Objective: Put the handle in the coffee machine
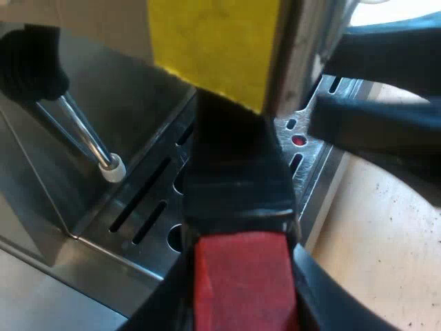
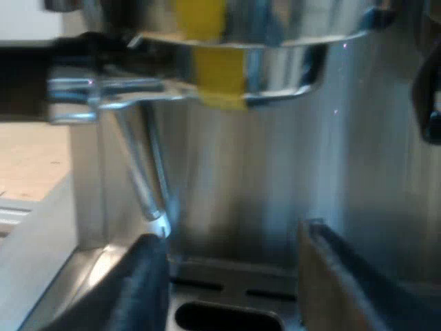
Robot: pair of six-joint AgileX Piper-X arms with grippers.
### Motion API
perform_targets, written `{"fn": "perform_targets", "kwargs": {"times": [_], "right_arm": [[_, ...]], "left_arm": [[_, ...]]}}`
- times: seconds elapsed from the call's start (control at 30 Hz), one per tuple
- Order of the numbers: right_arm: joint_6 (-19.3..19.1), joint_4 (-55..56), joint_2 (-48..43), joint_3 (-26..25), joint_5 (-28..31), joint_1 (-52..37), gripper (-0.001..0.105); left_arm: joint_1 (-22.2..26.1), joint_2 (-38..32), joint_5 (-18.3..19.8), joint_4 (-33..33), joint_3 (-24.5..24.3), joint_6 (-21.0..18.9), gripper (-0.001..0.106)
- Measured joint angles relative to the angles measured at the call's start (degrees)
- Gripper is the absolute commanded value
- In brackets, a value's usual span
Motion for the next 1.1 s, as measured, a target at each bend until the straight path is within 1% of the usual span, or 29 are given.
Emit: {"fn": "perform_targets", "kwargs": {"times": [0.07, 0.13, 0.23, 0.33, 0.47, 0.5, 0.63, 0.8, 0.87, 0.97, 1.1], "right_arm": [[0.20, -0.44, 0.30, 0.00, -0.10, -0.70, 0.040], [1.57, -1.41, 1.46, 0.00, -0.20, -1.73, 0.040], [2.51, -2.63, 3.22, -0.38, -0.15, -2.45, 0.036], [2.79, -2.91, 5.59, -2.65, -0.15, -2.42, 0.032], [2.77, -3.04, 8.46, -6.57, 0.23, -2.42, 0.032], [2.77, -3.04, 9.37, -8.48, 0.83, -2.60, 0.032], [2.77, -5.03, 11.85, -11.63, 2.25, -3.43, 0.032], [1.07, -8.20, 14.08, -14.27, 2.22, -4.53, 0.032], [1.09, -8.18, 14.71, -15.21, 1.90, -4.88, 0.032], [-0.56, -9.08, 15.68, -17.13, 1.55, -5.28, 0.032], [-1.45, -9.68, 16.11, -18.55, 1.33, -5.80, 0.032]], "left_arm": [[0.00, -0.09, -0.05, 0.00, 0.00, 0.00, 0.001], [0.00, -0.09, -0.05, 0.00, 0.00, 0.00, 0.001], [0.00, -0.09, -0.05, 0.00, 0.00, 0.00, 0.001], [0.00, -0.09, -0.05, 0.00, 0.00, 0.00, 0.001], [0.00, -0.09, -0.05, 0.00, 0.00, 0.00, 0.001], [0.00, -0.09, -0.05, 0.00, 0.00, 0.00, 0.001], [0.00, -0.09, -0.05, 0.00, 0.00, 0.00, 0.001], [0.00, -0.16, -0.05, 0.00, 0.00, 0.00, 0.001], [0.00, -0.16, -0.05, 0.00, 0.00, 0.00, 0.001], [0.00, -0.16, -0.60, 0.00, 0.00, 0.00, 0.001], [0.00, -0.23, -0.59, 0.00, 0.00, 0.00, 0.001]]}}
